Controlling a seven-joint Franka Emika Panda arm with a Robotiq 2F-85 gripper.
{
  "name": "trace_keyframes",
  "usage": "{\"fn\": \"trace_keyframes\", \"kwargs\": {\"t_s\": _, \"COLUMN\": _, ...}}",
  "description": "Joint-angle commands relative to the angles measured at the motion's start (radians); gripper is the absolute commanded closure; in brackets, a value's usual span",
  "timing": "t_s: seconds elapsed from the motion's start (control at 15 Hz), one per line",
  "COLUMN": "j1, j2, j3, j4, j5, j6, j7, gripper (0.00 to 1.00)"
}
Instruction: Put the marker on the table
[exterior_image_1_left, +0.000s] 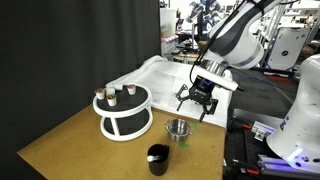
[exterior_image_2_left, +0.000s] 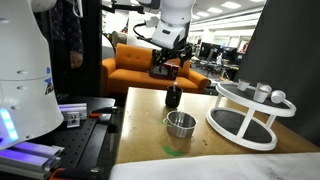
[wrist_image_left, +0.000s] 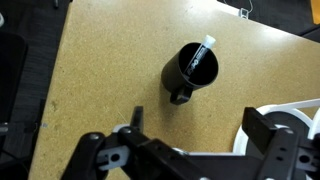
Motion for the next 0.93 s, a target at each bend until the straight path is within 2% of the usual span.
{"fn": "trace_keyframes", "kwargs": {"t_s": 0.0, "j1": 0.016, "j2": 0.085, "j3": -0.014, "j4": 0.043, "j5": 0.189, "j6": -0.015, "j7": -0.055, "gripper": 0.0}}
{"fn": "trace_keyframes", "kwargs": {"t_s": 0.4, "j1": 0.005, "j2": 0.239, "j3": -0.03, "j4": 0.116, "j5": 0.476, "j6": -0.071, "j7": -0.125, "gripper": 0.0}}
{"fn": "trace_keyframes", "kwargs": {"t_s": 0.67, "j1": 0.032, "j2": 0.372, "j3": -0.01, "j4": 0.185, "j5": 0.567, "j6": -0.058, "j7": -0.151, "gripper": 0.0}}
{"fn": "trace_keyframes", "kwargs": {"t_s": 0.87, "j1": 0.051, "j2": 0.458, "j3": -0.01, "j4": 0.235, "j5": 0.589, "j6": -0.074, "j7": -0.148, "gripper": 0.0}}
